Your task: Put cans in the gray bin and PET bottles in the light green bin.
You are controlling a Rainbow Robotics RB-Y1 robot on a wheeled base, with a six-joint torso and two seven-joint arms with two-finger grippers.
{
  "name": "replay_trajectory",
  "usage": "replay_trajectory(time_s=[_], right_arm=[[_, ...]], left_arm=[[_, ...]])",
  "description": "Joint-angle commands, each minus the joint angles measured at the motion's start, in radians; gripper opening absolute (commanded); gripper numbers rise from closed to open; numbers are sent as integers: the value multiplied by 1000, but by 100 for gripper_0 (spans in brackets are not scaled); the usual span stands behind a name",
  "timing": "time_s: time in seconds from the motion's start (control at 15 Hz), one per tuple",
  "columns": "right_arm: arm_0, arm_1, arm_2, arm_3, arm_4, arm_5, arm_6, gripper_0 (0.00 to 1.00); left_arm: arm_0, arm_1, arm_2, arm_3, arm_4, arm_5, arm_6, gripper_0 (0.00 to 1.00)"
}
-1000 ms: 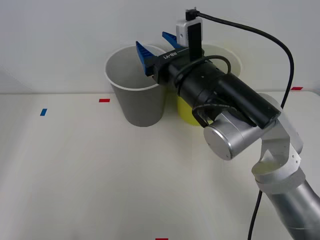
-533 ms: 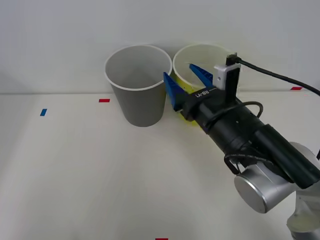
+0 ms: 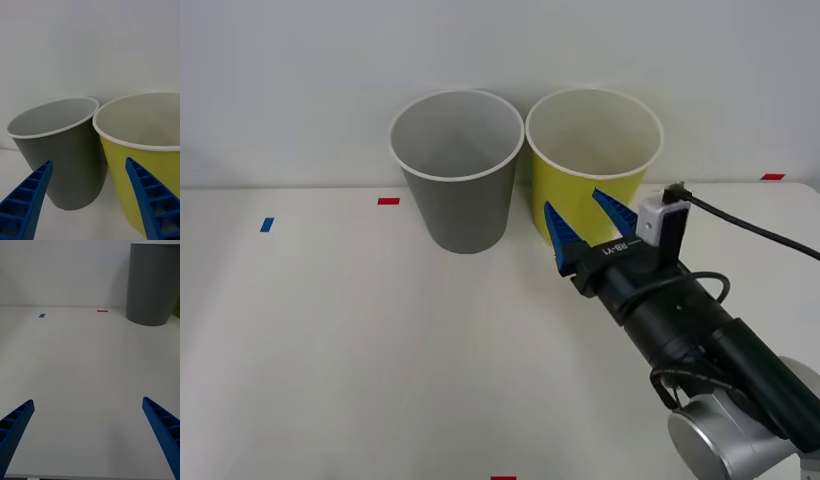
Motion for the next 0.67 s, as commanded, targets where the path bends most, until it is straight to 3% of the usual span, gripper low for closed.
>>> replay_trajectory(time_s=[0.07,0.27,0.67], right_arm=[[36,2,-2,-1,4,-12,3,65],[84,10,-13,-1,21,-18,12,65],[337,-4,-41,-1,44,-231,8,65]], left_arm=[[0,0,0,0,0,0,0,100],[0,0,0,0,0,0,0,100],[0,0,0,0,0,0,0,100]])
